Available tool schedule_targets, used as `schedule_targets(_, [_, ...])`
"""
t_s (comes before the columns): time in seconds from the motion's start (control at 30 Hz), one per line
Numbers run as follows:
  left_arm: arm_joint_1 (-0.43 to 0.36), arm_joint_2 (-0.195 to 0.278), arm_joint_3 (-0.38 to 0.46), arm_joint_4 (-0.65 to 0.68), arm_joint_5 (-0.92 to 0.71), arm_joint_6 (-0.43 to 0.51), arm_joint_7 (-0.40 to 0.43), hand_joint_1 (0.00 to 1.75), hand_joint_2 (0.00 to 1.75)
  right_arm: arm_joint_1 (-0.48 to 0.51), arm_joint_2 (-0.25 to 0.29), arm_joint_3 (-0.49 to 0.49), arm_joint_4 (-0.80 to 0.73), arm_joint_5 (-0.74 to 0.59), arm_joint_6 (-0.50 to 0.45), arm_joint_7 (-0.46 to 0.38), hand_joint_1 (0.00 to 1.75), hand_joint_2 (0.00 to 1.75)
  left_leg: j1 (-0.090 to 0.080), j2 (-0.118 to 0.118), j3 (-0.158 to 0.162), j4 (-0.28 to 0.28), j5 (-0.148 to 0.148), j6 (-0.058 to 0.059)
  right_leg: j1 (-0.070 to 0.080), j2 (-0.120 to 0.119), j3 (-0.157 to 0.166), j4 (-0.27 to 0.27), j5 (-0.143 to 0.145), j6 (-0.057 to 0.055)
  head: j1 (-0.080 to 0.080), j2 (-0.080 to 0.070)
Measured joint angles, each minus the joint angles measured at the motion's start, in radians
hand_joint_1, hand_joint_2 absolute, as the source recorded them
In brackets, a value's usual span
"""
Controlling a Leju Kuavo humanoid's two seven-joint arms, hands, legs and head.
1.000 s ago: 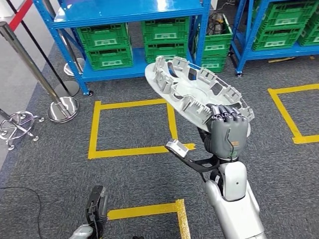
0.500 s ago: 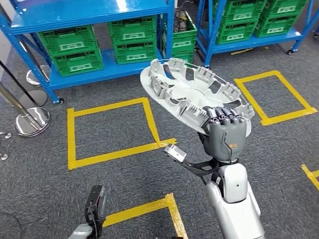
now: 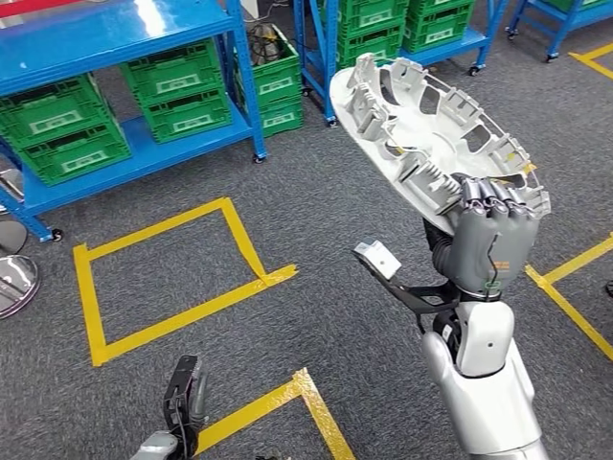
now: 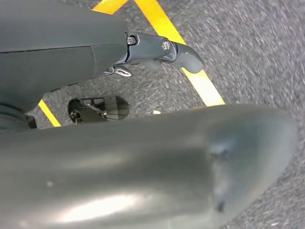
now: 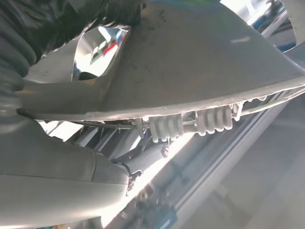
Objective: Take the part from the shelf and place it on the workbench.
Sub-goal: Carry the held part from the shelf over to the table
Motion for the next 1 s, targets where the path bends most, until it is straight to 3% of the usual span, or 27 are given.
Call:
schedule_targets(0.07, [-0.002,0.0,0.0,0.0,0.0,0.0,0.0,0.0,0.0,-0.001,-0.021,0.001,-0.011,0.0,0.0,0.007,1.75,1.75,0.003,-0.013,0.04,-0.088,0.065,0.003,-0.001,0.032,0.0,0.003,0.002,0.004,0.0,0.0])
schedule_targets(0.13, [-0.005,0.0,0.0,0.0,0.0,0.0,0.0,0.0,0.0,-0.003,-0.036,0.001,-0.025,0.0,0.0,0.01,1.75,1.75,0.01,-0.064,0.096,-0.211,0.118,0.007,-0.003,0.06,-0.005,0.008,0.004,0.013,0.001,0.0])
schedule_targets(0.2, [-0.006,-0.001,0.0,0.001,-0.001,0.0,0.001,0.0,0.0,-0.004,-0.048,0.001,-0.04,0.0,0.0,0.01,1.75,1.75,0.011,-0.097,0.116,-0.263,0.12,0.01,-0.007,0.084,-0.019,0.011,0.011,0.028,-0.001,0.0])
schedule_targets(0.27, [-0.008,-0.006,0.0,0.001,-0.001,0.0,0.001,0.0,0.0,0.001,-0.064,-0.002,-0.056,0.0,0.0,0.006,1.75,1.75,0.01,-0.079,0.117,-0.275,0.12,0.017,-0.012,0.1,-0.034,0.009,0.02,0.044,-0.004,0.0])
schedule_targets(0.33, [-0.011,-0.013,0.001,0.001,-0.001,0.0,0.001,0.0,0.0,0.011,-0.08,-0.008,-0.076,0.0,0.0,-0.006,1.75,1.75,0.011,-0.053,0.116,-0.282,0.129,0.03,-0.009,0.055,-0.055,0.035,0.001,0.054,0.003,0.0])
schedule_targets(0.4, [-0.011,-0.016,0.002,0.001,0.0,0.0,0.001,0.0,0.0,0.016,-0.09,-0.013,-0.094,0.0,0.0,-0.018,1.75,1.75,0.009,-0.025,0.115,-0.285,0.132,0.039,-0.004,-0.013,-0.104,0.138,-0.057,0.059,0.012,0.0])
schedule_targets(0.47, [-0.008,-0.017,0.002,0.001,0.0,0.0,0.001,0.0,0.0,0.02,-0.094,-0.017,-0.105,0.0,0.0,-0.024,1.75,1.75,0.006,0.007,0.114,-0.284,0.132,0.04,-0.005,-0.034,-0.156,0.261,-0.106,0.064,0.014,0.0])
schedule_targets(0.5, [-0.007,-0.017,0.002,0.001,0.0,0.0,0.001,0.0,0.0,0.024,-0.096,-0.021,-0.109,0.0,0.0,-0.027,1.75,1.75,0.005,0.022,0.114,-0.284,0.131,0.041,-0.005,-0.037,-0.163,0.286,-0.108,0.065,0.014,0.0])
schedule_targets(0.53, [-0.008,-0.017,0.002,0.001,0.0,0.0,0.001,0.0,0.0,0.029,-0.098,-0.025,-0.115,0.0,0.0,-0.032,1.75,1.75,0.005,0.036,0.114,-0.284,0.131,0.041,-0.005,-0.041,-0.15,0.27,-0.092,0.065,0.014,0.0])
schedule_targets(0.57, [-0.008,-0.017,0.002,0.001,0.0,0.0,0.001,0.0,0.0,0.034,-0.1,-0.031,-0.121,0.0,0.0,-0.039,1.75,1.75,0.004,0.048,0.115,-0.284,0.129,0.04,-0.004,-0.05,-0.118,0.217,-0.065,0.063,0.014,0.0])
schedule_targets(0.67, [-0.007,-0.018,0.002,0.001,0.003,0.0,0.0,0.0,0.0,0.048,-0.103,-0.058,-0.15,0.0,0.0,-0.071,1.75,1.75,-0.004,0.077,0.115,-0.279,0.124,0.03,0.009,-0.111,-0.014,0.034,-0.014,0.045,0.014,0.0])
schedule_targets(0.7, [-0.006,-0.017,0.002,0.001,0.004,0.0,0.0,0.0,0.0,0.052,-0.103,-0.069,-0.159,0.0,0.0,-0.081,1.75,1.75,-0.008,0.088,0.115,-0.278,0.122,0.027,0.013,-0.12,-0.003,0.012,-0.015,0.038,0.014,0.0])
schedule_targets(0.77, [-0.003,-0.017,0.002,0.001,0.007,0.0,-0.001,0.0,0.0,0.066,-0.107,-0.091,-0.173,0.0,0.0,-0.097,1.75,1.75,-0.011,0.11,0.118,-0.278,0.118,0.019,0.014,-0.099,-0.003,0.01,-0.014,0.026,0.013,0.0])
schedule_targets(0.8, [-0.003,-0.016,0.002,0.001,0.008,0.0,-0.002,0.0,0.0,0.075,-0.109,-0.103,-0.179,0.0,0.0,-0.102,1.75,1.75,-0.009,0.108,0.119,-0.274,0.111,0.014,0.012,-0.087,-0.004,0.009,-0.013,0.021,0.013,0.0])
schedule_targets(0.87, [-0.001,-0.016,0.002,0.001,0.008,0.0,-0.004,0.0,0.0,0.086,-0.111,-0.121,-0.186,0.0,0.0,-0.107,1.75,1.75,-0.005,0.064,0.1,-0.221,0.069,0.006,0.006,-0.063,-0.004,0.006,-0.008,0.011,0.01,0.0])
schedule_targets(0.93, [0.005,-0.015,0.002,0.002,0.009,0.0,-0.006,0.0,0.0,0.093,-0.112,-0.134,-0.189,0.0,0.0,-0.113,1.75,1.75,-0.002,0.012,0.049,-0.096,0.005,0.003,0.003,-0.036,-0.005,0.006,-0.007,0.006,0.007,0.0])
schedule_targets(1.0, [0.012,-0.013,0.003,0.002,0.012,-0.001,-0.006,0.0,0.0,0.103,-0.116,-0.15,-0.191,0.0,0.0,-0.124,1.75,1.75,-0.002,0.0,0.008,-0.006,-0.017,0.003,0.003,-0.005,-0.004,0.007,-0.006,0.005,0.006,0.0])
